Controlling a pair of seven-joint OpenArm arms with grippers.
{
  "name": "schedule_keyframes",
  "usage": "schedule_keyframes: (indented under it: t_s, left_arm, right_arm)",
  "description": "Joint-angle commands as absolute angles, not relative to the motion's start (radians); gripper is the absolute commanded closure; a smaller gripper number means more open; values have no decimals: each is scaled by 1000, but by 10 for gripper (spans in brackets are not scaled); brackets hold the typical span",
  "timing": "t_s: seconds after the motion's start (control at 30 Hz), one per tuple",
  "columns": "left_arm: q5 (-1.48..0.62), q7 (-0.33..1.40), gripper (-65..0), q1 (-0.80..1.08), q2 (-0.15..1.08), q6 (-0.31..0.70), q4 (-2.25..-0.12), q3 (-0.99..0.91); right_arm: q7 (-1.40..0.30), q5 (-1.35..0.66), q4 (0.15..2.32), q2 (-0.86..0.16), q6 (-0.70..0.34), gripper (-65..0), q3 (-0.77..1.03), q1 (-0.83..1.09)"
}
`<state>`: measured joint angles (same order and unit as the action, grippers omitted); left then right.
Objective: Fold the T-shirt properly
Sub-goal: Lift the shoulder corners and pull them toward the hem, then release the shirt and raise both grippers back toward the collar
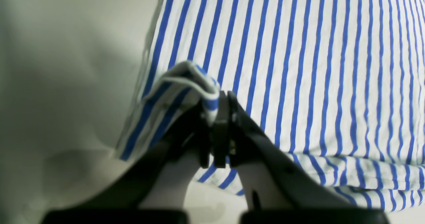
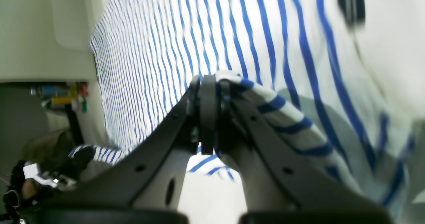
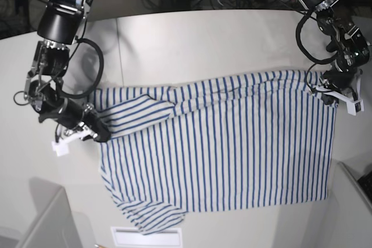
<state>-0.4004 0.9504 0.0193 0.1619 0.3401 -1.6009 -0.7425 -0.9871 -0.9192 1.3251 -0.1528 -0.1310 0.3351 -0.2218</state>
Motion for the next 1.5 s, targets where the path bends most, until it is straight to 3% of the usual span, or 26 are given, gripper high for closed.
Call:
schedule_keyframes:
  t_s: [0.0,0.3,0.5,0.93,1.07,1.47]
  left_arm:
    - [-410,931,0,-1,180,340,-1607,-745]
    - [-410,931,0,-88,225,340,-1480,-739]
    - [-410,921,0,-120,266,340,-1437,-639]
    - [-410,923,0,-191,266,328,-1434,-639]
    - [-410,923,0,-189,268,328,-1434,-668]
    - [-410,924,0,-217,288,328,-1403,-704]
  right_arm:
    - [-966,-943,1325,-177,-139,0,323,-252]
    - [-923,-943,1211,-199,-139,0,223,-346]
    - [-868,-943,1122,-213,-140,0,159,-389]
    - [-846,-943,1129,-232,-147,0,122,-414]
    - [-825,-947,1125,-232,-246,0,125,-410]
    - [-792,-943,1118,-252,-246,0,117,-412]
